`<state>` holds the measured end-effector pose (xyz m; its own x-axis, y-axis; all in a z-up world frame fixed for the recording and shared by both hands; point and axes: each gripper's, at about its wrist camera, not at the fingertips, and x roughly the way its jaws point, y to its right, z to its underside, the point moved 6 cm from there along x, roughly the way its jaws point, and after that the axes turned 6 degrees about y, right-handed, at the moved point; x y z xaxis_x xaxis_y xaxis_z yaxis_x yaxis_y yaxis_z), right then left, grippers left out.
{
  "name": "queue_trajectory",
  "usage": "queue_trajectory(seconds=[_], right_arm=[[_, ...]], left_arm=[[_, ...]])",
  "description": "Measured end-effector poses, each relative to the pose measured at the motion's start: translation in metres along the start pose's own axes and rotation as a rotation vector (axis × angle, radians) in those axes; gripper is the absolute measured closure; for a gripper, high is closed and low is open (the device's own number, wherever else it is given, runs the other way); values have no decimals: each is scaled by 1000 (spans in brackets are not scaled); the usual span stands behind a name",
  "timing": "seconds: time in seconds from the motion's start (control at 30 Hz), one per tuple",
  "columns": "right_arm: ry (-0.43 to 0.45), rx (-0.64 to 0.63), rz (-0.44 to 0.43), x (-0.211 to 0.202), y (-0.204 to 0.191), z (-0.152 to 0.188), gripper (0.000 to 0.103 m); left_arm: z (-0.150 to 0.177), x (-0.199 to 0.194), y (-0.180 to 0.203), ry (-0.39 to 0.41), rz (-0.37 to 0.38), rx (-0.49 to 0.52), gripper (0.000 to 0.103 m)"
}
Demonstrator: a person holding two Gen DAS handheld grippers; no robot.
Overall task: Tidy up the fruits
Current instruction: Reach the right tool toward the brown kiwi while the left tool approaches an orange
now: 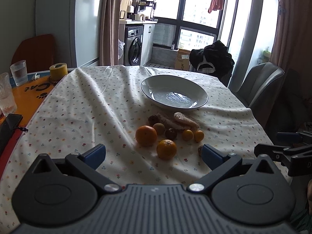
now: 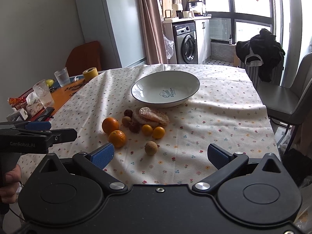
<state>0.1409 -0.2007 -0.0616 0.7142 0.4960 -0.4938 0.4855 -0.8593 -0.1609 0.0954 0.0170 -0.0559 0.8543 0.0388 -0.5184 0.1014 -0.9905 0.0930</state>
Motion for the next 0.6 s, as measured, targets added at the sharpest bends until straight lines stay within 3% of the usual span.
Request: queue_trajectory(seconds=[0.6], right_arm=[[-21, 45, -52, 45, 11, 10, 0]], left_arm=[[13, 48, -7, -44, 19, -12, 0]])
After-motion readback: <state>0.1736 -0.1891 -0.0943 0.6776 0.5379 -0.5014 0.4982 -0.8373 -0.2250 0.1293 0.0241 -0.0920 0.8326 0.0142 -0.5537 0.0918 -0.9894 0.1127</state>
